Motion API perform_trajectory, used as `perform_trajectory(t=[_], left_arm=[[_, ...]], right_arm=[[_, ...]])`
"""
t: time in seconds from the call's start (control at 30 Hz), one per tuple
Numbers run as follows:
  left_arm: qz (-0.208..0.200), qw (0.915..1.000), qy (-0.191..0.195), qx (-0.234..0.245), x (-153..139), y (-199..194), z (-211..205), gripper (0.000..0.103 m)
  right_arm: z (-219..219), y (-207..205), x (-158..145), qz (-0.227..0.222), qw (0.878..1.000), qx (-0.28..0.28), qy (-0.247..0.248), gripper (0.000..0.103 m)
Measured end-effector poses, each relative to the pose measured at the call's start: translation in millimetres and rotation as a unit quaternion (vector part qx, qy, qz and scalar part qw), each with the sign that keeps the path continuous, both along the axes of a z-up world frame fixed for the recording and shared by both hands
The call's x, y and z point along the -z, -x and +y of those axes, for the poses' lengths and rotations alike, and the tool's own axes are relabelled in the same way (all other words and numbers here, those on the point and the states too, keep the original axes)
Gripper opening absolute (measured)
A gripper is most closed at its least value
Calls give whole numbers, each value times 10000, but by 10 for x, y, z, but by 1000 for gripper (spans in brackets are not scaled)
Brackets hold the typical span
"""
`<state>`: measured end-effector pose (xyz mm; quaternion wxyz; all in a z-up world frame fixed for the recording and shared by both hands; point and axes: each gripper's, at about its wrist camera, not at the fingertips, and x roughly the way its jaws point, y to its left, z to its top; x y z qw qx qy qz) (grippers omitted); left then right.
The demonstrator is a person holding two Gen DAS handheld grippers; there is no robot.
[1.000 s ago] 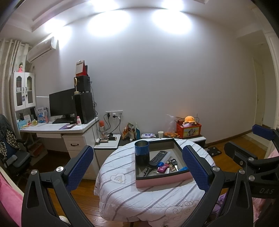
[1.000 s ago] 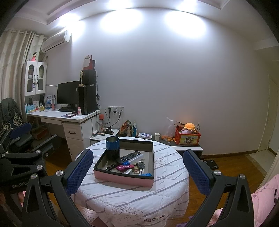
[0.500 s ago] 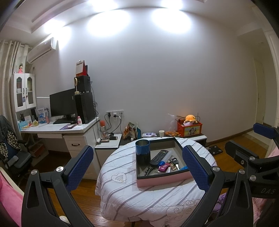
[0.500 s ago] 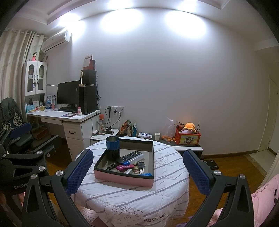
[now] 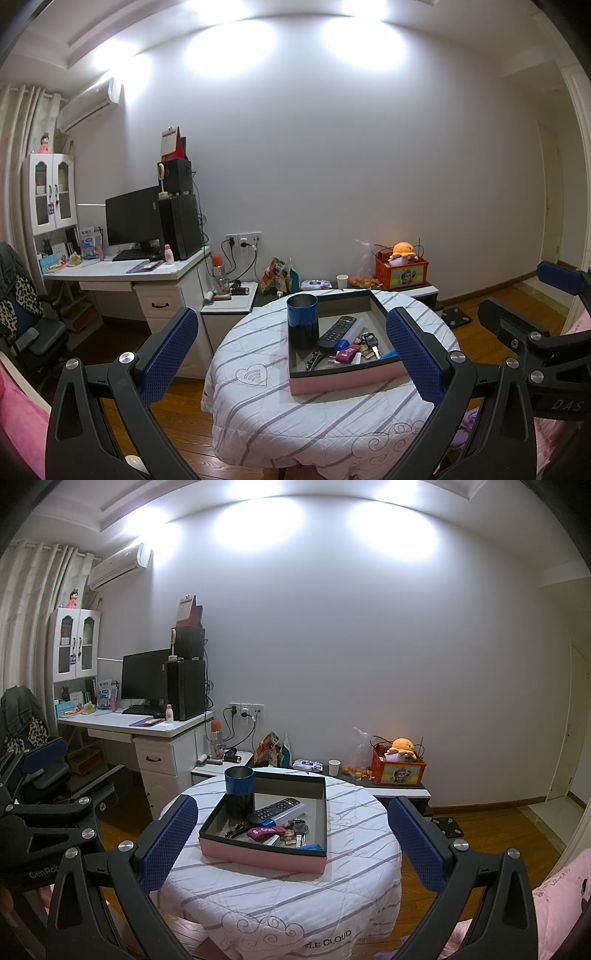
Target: Organize rigid objects
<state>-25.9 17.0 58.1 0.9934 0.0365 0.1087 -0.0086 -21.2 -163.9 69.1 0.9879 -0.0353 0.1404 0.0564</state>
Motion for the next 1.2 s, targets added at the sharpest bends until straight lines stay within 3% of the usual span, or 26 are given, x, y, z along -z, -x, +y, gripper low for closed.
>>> perform_trajectory(t=[0.43,0.77,1.2], left_arm=[[-40,9997,148,-170,52,12,46,103],[-14,9994,315,166,36,12,59,103],[-70,9999,144,24,-136,-123,-24,103]], right_arm=[[4,18,50,20,10000,20,13,103],[-3,34,39,15,10000,-22,4,103],[-4,-46,-103,-30,10000,-11,-1,103]])
